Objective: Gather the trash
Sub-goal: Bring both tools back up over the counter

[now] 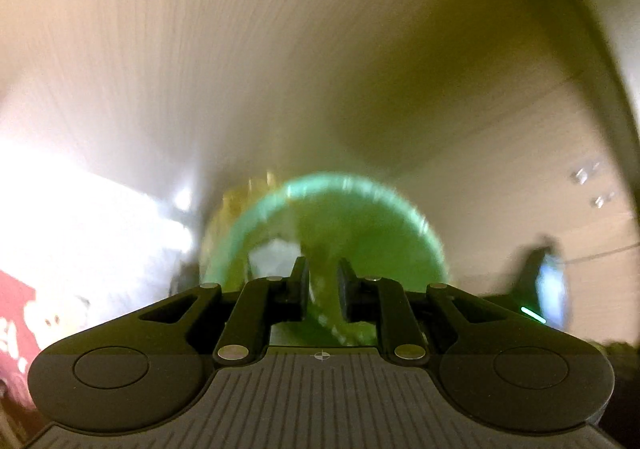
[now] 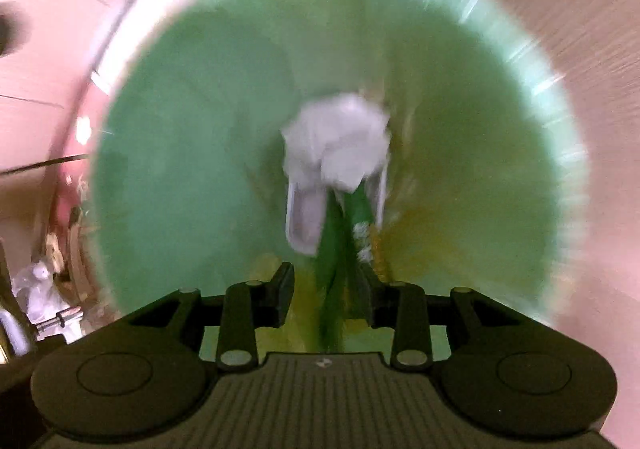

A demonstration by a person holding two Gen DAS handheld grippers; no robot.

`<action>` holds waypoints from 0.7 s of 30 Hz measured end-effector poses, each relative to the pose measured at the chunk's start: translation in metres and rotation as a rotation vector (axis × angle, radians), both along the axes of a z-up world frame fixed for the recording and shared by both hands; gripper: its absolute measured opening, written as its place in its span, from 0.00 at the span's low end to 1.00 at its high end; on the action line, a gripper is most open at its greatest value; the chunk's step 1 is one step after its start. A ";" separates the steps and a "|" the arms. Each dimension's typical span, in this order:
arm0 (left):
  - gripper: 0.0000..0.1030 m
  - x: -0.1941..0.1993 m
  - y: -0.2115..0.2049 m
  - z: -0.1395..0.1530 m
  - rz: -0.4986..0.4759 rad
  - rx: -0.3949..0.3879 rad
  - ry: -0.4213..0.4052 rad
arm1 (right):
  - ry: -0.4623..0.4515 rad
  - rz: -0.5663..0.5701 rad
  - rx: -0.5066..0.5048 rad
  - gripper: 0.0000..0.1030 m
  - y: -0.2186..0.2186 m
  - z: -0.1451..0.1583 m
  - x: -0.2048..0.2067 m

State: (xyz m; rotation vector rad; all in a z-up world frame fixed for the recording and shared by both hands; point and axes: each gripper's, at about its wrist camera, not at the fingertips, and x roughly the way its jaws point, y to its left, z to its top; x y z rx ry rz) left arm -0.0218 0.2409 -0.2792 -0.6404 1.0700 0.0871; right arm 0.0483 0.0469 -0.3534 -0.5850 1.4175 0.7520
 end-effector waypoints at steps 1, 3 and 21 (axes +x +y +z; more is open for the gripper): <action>0.17 -0.004 0.003 0.016 0.015 0.030 -0.036 | -0.094 0.029 0.022 0.33 -0.004 0.029 -0.005; 0.17 -0.010 0.006 0.049 0.033 0.097 -0.143 | -0.299 0.076 0.061 0.33 -0.026 0.078 -0.015; 0.17 0.058 -0.018 0.229 -0.020 0.115 -0.558 | -0.956 -0.211 0.256 0.33 -0.167 0.301 0.022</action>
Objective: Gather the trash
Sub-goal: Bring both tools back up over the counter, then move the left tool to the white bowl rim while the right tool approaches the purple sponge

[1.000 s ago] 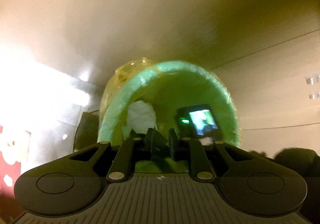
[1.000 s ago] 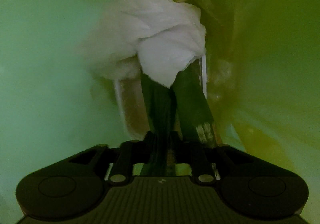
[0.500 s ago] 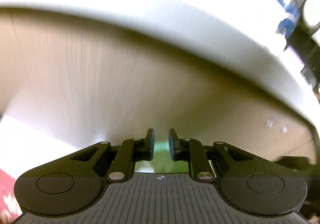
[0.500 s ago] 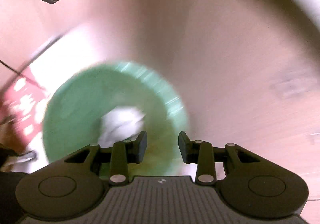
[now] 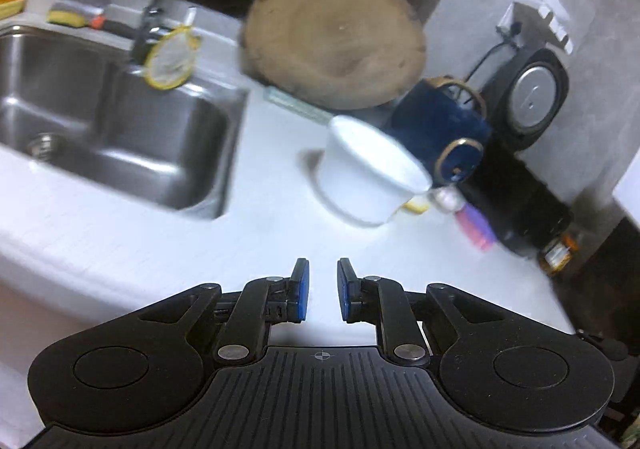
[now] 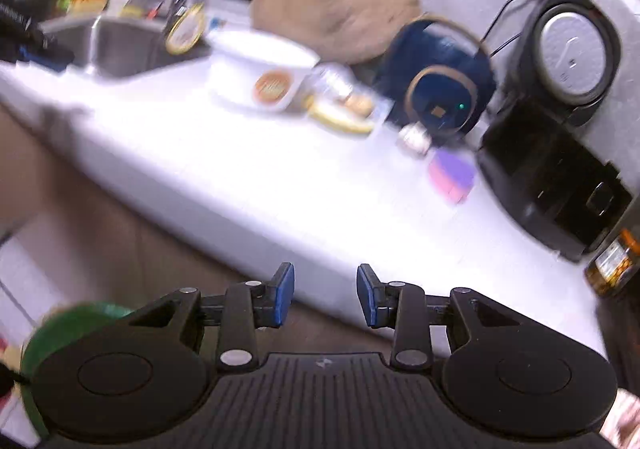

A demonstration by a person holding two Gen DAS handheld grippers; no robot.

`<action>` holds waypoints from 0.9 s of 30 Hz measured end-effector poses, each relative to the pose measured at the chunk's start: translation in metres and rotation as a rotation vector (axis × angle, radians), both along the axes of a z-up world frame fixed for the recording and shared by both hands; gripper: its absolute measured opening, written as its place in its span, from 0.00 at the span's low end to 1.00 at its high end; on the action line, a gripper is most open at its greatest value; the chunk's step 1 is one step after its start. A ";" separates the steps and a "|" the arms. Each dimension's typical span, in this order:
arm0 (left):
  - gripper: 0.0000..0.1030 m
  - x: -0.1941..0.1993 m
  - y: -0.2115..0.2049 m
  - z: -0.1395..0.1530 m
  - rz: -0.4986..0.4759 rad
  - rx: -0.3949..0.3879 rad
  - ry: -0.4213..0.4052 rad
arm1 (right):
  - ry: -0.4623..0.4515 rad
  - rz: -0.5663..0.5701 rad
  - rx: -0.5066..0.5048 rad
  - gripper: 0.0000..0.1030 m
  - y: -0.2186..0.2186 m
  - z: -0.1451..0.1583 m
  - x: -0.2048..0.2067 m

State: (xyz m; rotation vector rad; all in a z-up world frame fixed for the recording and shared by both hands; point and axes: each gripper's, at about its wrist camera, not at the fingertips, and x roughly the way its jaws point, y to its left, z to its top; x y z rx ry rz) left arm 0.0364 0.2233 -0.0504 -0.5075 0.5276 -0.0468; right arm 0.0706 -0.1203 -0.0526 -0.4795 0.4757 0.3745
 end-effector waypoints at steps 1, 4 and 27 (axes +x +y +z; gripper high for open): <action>0.17 0.010 -0.003 0.003 -0.002 -0.006 0.005 | -0.018 -0.009 0.008 0.33 0.001 0.001 0.007; 0.17 0.044 -0.015 0.012 0.004 -0.015 0.040 | -0.047 -0.045 0.040 0.35 0.003 0.010 0.030; 0.17 0.169 -0.060 0.047 0.151 0.124 0.139 | 0.231 -0.024 0.310 0.56 -0.003 0.035 0.163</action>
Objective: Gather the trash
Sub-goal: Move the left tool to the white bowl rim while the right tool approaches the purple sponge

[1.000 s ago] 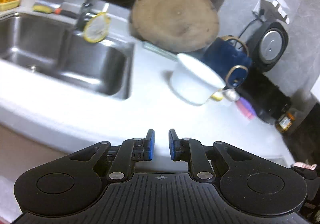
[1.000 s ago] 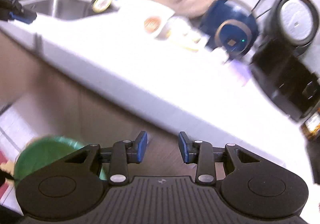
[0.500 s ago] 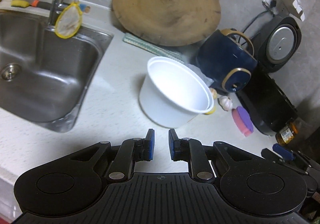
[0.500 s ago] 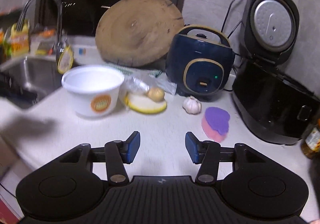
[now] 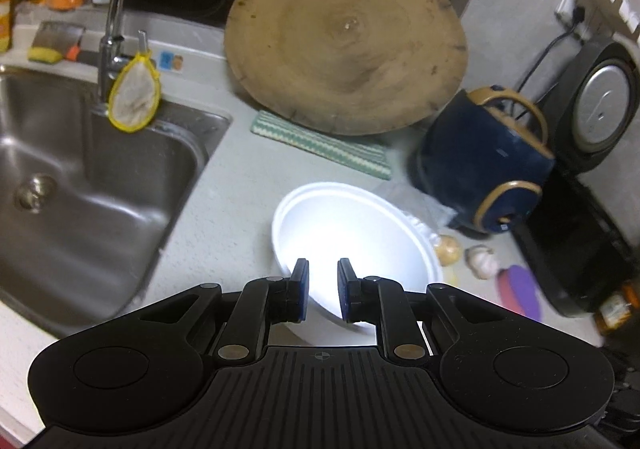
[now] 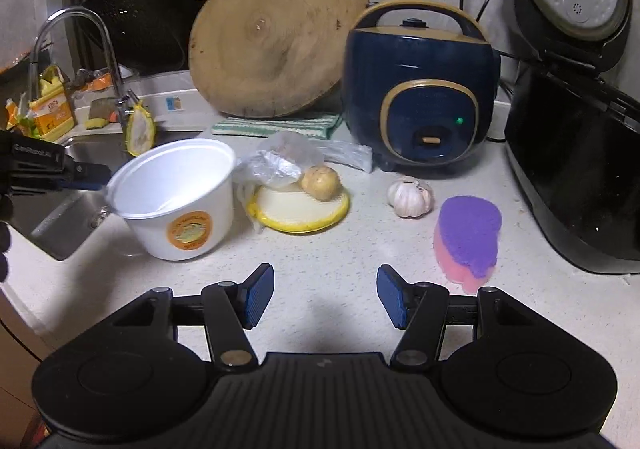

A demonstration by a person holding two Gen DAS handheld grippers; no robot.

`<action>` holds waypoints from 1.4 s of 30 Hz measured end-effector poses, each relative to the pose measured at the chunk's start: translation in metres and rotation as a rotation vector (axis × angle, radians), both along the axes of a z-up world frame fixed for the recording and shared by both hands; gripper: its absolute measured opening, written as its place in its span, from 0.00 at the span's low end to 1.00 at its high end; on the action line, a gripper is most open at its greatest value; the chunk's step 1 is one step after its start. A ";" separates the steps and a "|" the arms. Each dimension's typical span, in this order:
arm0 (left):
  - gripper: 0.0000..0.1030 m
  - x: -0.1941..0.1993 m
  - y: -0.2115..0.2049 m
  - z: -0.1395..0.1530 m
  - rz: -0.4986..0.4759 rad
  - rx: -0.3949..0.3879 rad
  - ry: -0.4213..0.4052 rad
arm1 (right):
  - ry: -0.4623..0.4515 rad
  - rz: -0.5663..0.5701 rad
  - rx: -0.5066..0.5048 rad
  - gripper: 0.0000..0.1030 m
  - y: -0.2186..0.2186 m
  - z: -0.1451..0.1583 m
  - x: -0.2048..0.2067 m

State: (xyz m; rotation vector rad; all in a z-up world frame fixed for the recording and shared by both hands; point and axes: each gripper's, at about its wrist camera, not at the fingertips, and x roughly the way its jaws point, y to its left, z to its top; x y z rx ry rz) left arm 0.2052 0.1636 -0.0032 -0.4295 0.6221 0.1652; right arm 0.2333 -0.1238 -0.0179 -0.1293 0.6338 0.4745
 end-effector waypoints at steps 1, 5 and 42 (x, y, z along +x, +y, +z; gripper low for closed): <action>0.17 0.002 0.000 0.000 0.009 0.011 0.008 | 0.001 0.000 0.000 0.56 0.000 -0.002 0.003; 0.17 0.011 0.002 -0.003 0.035 0.034 0.047 | 0.017 0.011 0.013 0.56 0.000 -0.009 0.014; 0.22 0.004 -0.012 -0.039 -0.012 -0.003 0.072 | 0.027 -0.047 -0.015 0.56 -0.024 -0.028 -0.014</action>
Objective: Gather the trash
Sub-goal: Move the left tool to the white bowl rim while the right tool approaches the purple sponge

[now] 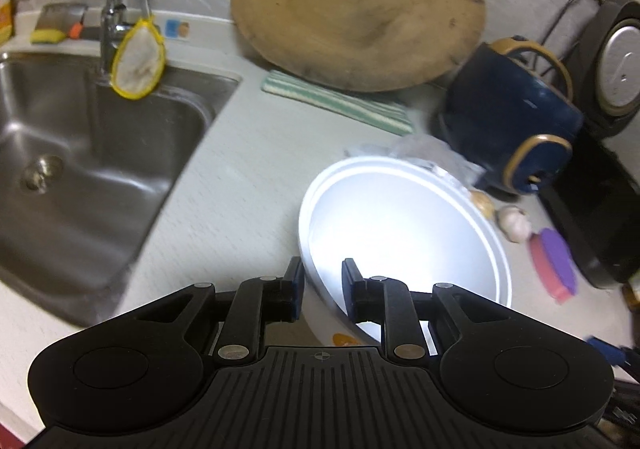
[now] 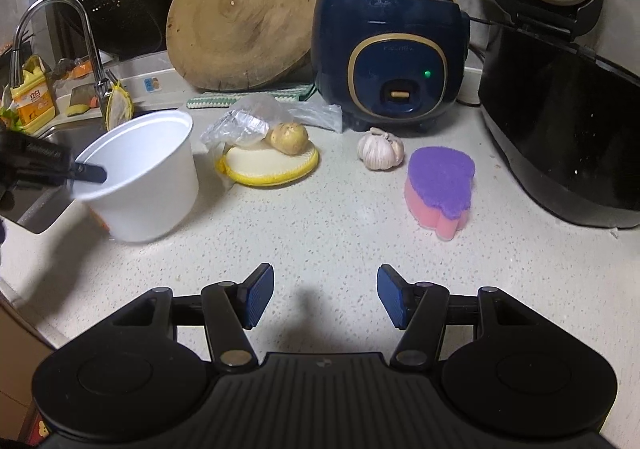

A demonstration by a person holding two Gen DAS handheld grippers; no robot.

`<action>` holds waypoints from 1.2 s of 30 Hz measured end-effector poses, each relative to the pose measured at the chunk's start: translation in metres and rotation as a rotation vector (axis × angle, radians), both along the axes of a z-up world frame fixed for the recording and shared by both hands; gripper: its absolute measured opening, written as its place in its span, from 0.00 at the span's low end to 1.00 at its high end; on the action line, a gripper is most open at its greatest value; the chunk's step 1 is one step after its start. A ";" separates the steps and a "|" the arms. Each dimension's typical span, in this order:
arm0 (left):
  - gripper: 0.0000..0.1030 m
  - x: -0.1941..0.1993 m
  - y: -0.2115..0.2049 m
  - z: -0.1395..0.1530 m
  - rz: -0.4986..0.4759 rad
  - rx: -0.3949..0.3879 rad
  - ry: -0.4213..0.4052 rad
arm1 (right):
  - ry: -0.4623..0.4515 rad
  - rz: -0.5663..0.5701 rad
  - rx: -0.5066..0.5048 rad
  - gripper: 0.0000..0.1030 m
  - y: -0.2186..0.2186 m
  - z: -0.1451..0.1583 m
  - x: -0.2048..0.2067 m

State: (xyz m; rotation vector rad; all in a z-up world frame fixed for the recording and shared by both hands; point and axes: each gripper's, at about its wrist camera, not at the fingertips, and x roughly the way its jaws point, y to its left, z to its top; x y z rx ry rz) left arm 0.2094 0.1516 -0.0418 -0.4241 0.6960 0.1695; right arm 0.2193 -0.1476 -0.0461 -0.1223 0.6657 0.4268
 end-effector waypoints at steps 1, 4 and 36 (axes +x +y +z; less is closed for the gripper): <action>0.22 -0.004 -0.002 0.000 -0.003 -0.019 -0.005 | -0.008 -0.002 -0.005 0.56 0.000 0.001 0.002; 0.22 -0.017 -0.009 0.002 -0.016 -0.055 -0.020 | -0.043 -0.021 -0.023 0.57 -0.002 0.004 0.011; 0.22 -0.014 -0.034 -0.004 -0.099 -0.092 -0.002 | -0.020 -0.103 -0.059 0.42 -0.007 -0.013 0.093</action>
